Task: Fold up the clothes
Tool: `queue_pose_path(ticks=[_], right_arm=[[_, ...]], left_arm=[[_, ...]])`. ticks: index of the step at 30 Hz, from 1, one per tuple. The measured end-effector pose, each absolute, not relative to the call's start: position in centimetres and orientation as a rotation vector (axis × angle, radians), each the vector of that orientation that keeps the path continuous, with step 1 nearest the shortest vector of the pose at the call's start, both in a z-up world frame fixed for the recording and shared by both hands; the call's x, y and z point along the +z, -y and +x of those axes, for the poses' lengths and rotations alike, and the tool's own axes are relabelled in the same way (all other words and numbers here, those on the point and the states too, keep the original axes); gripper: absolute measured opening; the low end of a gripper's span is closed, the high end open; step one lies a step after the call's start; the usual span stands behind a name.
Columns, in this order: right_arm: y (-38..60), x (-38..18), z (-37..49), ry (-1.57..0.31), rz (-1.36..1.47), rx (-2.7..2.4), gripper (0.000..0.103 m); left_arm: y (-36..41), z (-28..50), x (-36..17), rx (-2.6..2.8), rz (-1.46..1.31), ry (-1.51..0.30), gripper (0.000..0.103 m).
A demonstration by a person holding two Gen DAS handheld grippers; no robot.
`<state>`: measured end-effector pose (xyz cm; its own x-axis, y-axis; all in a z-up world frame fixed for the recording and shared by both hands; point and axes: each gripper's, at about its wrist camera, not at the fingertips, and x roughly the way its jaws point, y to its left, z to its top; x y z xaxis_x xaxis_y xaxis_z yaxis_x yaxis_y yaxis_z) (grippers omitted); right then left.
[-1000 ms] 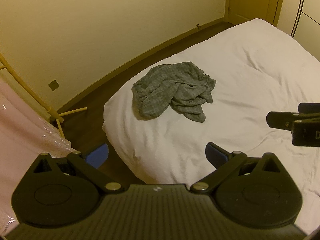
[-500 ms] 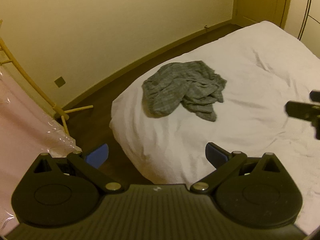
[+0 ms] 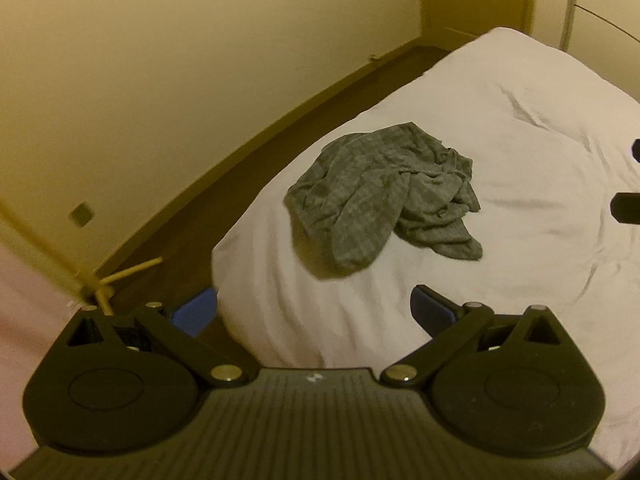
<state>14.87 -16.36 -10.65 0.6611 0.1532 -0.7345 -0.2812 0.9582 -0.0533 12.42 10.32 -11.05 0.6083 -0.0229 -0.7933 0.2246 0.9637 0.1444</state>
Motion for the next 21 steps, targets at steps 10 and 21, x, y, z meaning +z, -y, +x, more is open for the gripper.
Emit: queue_pose_path(ticks=[10, 21], right_arm=[[6.3, -20.0, 25.5, -0.952, -0.308, 0.302, 0.075], [0.3, -29.2, 31.0, -1.032, -0.431, 0.351, 0.074]], left_arm=[[-15.1, 26.6, -18.8, -0.448, 0.482, -0.874, 0.082], [-15.4, 39.1, -27.9, -0.633, 0.265, -1.085, 0.065]])
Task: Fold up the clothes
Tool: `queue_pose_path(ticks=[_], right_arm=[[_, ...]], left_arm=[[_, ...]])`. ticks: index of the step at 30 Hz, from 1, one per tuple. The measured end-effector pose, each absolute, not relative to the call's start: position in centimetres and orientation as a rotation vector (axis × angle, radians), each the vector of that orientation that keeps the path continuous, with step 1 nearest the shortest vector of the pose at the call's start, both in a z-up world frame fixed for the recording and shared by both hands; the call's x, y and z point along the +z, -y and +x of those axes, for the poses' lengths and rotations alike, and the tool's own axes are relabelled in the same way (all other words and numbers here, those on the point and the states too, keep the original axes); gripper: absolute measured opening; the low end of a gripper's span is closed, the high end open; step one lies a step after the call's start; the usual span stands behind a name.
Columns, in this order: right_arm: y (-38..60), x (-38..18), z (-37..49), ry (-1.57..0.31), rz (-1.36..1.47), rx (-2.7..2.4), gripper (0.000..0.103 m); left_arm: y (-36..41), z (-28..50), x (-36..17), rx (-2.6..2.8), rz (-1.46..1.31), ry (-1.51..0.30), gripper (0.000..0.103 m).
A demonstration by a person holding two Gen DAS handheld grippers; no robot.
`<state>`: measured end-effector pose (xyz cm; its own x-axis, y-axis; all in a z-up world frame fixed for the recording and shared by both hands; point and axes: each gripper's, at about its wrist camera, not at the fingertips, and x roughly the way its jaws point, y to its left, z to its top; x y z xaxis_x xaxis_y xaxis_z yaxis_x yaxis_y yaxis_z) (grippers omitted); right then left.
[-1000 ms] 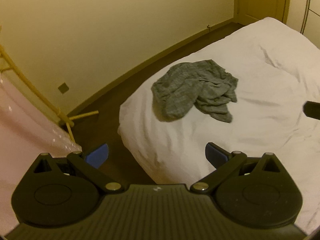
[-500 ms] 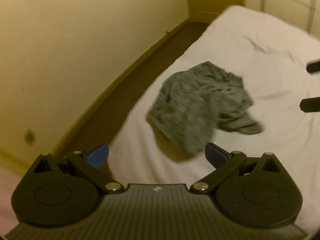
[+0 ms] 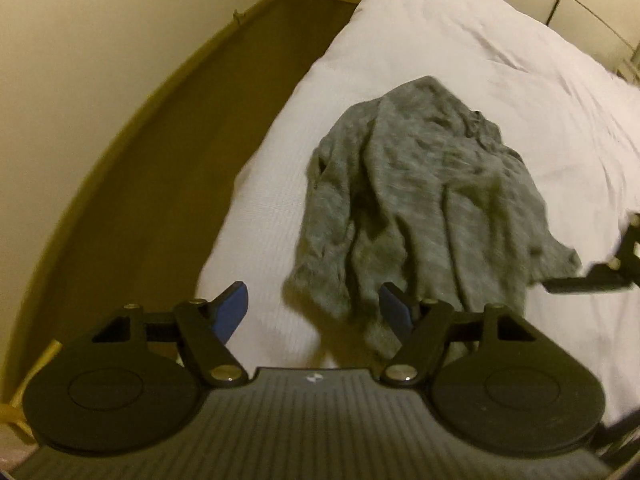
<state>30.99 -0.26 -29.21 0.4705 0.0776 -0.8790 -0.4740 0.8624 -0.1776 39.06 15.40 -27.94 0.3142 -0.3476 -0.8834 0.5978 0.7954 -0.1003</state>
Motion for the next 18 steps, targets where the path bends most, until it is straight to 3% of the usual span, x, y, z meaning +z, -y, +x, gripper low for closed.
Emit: queue_pose_path(ticks=[2, 4, 5, 11, 18], right_arm=[[1.8, -28.3, 31.0, -1.034, -0.423, 0.326, 0.074], [3.6, -27.3, 31.3, -1.031, -0.408, 0.314, 0.074], [4.4, -26.8, 31.6, -1.023, -0.411, 0.318, 0.074], [6.3, -25.3, 34.9, -0.908, -0.612, 0.434, 0.074], [3.4, -26.4, 37.1, -0.686, -1.046, 0.806, 0.074]], left_arm=[[-15.2, 40.0, -28.7, -0.654, 0.220, -1.106, 0.047], [-15.0, 40.1, -28.6, -0.673, 0.206, -1.101, 0.020], [-14.9, 39.9, -28.3, -0.676, 0.217, -1.082, 0.015], [-14.7, 35.9, -23.4, -0.751, 0.392, -0.823, 0.009], [-13.6, 29.8, -19.7, -0.930, 0.688, -0.567, 0.008]])
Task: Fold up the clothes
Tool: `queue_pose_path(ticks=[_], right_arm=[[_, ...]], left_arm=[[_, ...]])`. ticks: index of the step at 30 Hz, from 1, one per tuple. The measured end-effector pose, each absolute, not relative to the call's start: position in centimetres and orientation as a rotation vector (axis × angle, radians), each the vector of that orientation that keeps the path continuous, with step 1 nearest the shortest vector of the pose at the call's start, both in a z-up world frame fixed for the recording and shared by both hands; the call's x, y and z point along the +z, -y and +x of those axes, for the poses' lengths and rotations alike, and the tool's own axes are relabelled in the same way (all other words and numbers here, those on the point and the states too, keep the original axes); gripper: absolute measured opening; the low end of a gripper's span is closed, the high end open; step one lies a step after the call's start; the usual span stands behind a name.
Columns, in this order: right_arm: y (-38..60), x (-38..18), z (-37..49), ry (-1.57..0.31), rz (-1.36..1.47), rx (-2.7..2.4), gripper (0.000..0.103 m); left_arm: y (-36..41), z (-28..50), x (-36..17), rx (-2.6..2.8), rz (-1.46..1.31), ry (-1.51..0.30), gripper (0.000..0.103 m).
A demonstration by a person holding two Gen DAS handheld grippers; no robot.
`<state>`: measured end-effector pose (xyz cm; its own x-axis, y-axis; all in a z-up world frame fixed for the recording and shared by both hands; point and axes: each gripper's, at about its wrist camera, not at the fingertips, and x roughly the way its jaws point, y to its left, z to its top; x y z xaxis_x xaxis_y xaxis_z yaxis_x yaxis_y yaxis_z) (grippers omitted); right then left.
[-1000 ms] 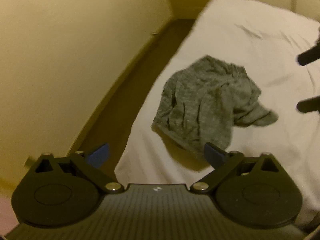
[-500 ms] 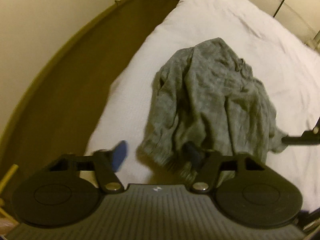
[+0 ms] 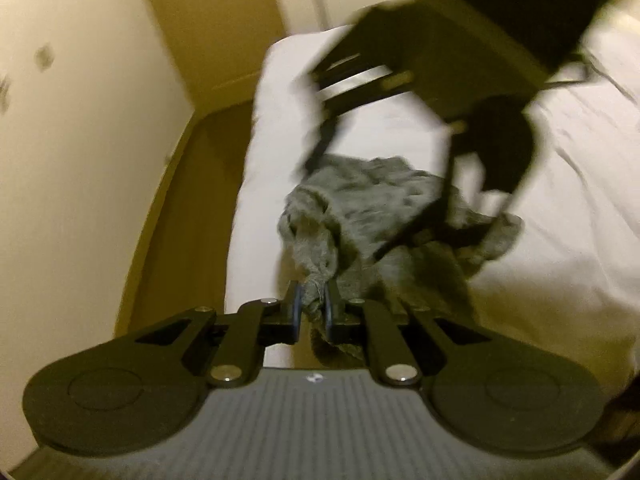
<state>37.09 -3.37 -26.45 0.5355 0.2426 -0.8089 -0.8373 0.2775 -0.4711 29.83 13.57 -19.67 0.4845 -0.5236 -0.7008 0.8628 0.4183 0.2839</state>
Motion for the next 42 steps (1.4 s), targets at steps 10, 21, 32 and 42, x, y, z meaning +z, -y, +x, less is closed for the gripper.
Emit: queue_pose_path(ticks=[10, 21, 32, 42], right_arm=[[5.1, -25.4, 36.8, -0.824, -1.051, 0.773, 0.006], [18.5, -17.3, 30.4, -0.905, -0.477, 0.134, 0.005], [23.3, -10.6, 20.4, -0.851, -0.287, -0.170, 0.004], [25.6, -7.2, 7.9, -0.813, -0.082, -0.580, 0.004]], left_arm=[[-13.1, 27.5, -19.0, -0.863, 0.573, -0.585, 0.040], [-9.3, 25.6, -20.7, -0.951, 0.422, -0.661, 0.064], [1.5, 24.7, -23.0, -1.125, 0.615, -0.540, 0.060], [5.4, 21.1, -14.8, -1.432, 0.618, -0.375, 0.007]])
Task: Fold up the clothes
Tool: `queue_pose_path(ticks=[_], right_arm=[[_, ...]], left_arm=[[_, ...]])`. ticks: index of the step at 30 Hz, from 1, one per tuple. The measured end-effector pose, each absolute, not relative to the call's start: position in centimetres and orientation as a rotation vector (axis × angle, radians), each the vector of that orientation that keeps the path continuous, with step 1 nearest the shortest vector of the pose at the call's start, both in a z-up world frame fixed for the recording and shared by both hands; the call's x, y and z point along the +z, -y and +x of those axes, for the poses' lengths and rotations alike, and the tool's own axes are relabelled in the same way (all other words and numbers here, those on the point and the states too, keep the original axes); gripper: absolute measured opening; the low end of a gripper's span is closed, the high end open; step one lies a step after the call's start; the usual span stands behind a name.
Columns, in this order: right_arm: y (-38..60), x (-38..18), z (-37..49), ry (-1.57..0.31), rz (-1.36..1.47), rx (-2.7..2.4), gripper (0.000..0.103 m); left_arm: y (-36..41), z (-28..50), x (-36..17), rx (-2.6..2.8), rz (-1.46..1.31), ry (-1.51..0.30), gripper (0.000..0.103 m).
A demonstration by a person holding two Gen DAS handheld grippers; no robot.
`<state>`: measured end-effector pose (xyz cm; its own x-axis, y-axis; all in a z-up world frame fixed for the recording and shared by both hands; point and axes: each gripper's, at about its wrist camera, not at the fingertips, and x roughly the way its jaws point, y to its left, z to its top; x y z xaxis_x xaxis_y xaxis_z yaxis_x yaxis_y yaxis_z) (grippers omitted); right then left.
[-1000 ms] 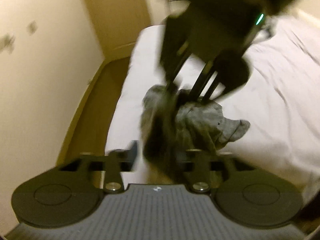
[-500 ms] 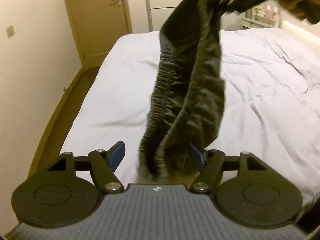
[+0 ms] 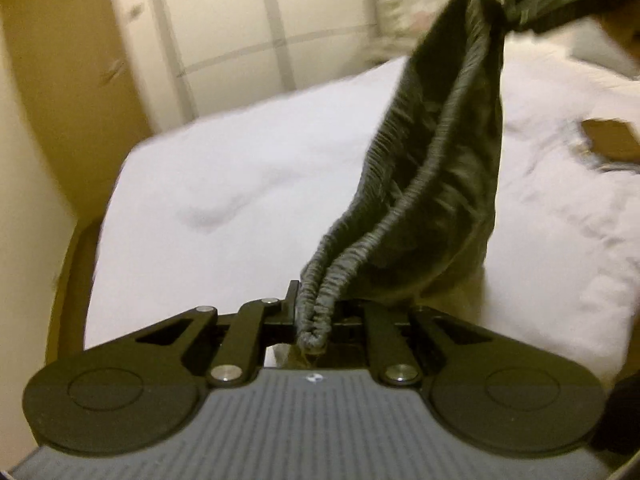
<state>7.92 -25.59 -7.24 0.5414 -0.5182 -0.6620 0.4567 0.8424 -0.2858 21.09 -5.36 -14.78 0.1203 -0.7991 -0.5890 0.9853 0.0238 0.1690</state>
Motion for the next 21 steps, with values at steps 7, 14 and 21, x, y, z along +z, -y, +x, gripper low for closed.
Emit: queue_pose_path(ticks=[7, 14, 21], right_arm=[[22.0, 0.1, -6.6, -0.727, 0.075, -0.958, 0.004], [22.1, 3.8, -15.1, -0.653, 0.038, -1.140, 0.004], [35.0, 1.3, -22.8, -0.693, 0.114, -1.093, 0.004]], left_arm=[[9.0, 13.8, -7.2, -1.836, 0.616, -0.229, 0.007], [14.1, 9.1, -4.0, -1.979, 0.634, -0.217, 0.007], [26.3, 6.0, -4.1, -1.904, 0.737, -0.283, 0.008]])
